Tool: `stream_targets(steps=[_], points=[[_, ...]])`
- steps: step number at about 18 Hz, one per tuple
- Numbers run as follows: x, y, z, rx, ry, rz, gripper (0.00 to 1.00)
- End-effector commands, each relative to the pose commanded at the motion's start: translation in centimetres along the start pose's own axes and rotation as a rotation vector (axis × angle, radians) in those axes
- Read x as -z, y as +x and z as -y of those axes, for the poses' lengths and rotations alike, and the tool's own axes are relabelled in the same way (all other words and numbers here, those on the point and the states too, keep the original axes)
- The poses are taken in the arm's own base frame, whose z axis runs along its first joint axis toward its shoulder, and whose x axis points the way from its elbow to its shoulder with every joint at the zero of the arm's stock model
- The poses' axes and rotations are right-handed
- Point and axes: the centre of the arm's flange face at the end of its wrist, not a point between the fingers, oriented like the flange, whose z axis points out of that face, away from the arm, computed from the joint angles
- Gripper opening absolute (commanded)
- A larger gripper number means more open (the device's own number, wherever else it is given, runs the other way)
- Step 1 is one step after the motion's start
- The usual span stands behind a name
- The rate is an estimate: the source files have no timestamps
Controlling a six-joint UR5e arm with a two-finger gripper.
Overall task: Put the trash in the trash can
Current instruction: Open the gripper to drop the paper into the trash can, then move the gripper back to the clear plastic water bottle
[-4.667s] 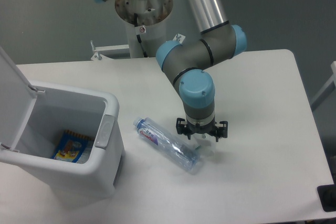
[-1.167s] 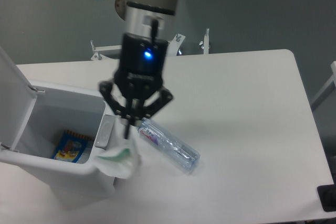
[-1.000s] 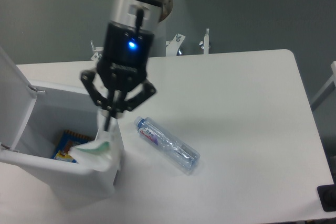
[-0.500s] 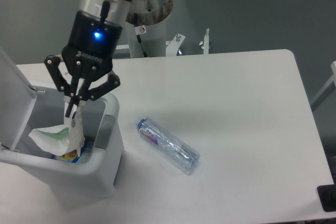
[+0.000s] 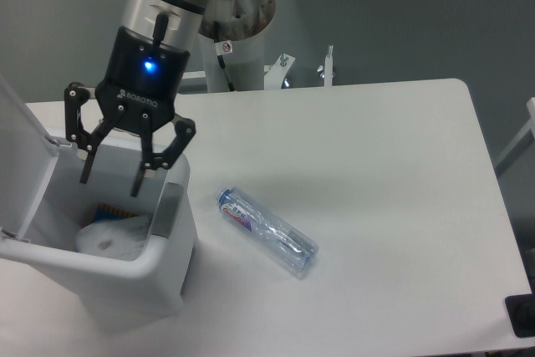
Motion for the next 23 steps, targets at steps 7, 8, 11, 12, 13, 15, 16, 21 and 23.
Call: stream_targets(steps=[7,8,11,12,13,15,16,21,23], points=[[-4.0,-9.9,2.4,0.102,-0.016,0.061,1.00],[-4.7,-11.8,2.1,0.136,-0.028,0.072,1.00],[-5.7,-17.7,1.0,0.227,-0.056,0.105,1.00],[-5.5,-19.4,0.8,0.252,-0.055,0.117,1.00],[-5.6,-20.9,0.4,0.273,-0.061,0.125,1.00],[-6.6,-23.5,-0.8,0.308,-0.091,0.160,1.00],[-7.3,-24.7,-1.4,0.321,-0.115,0.195,1.00],[-9.8,-27.1,-4.5,0.391,-0.264,0.277,1.00],[-10.5,-27.6,-5.6,0.419,-0.334,0.299,1.00]])
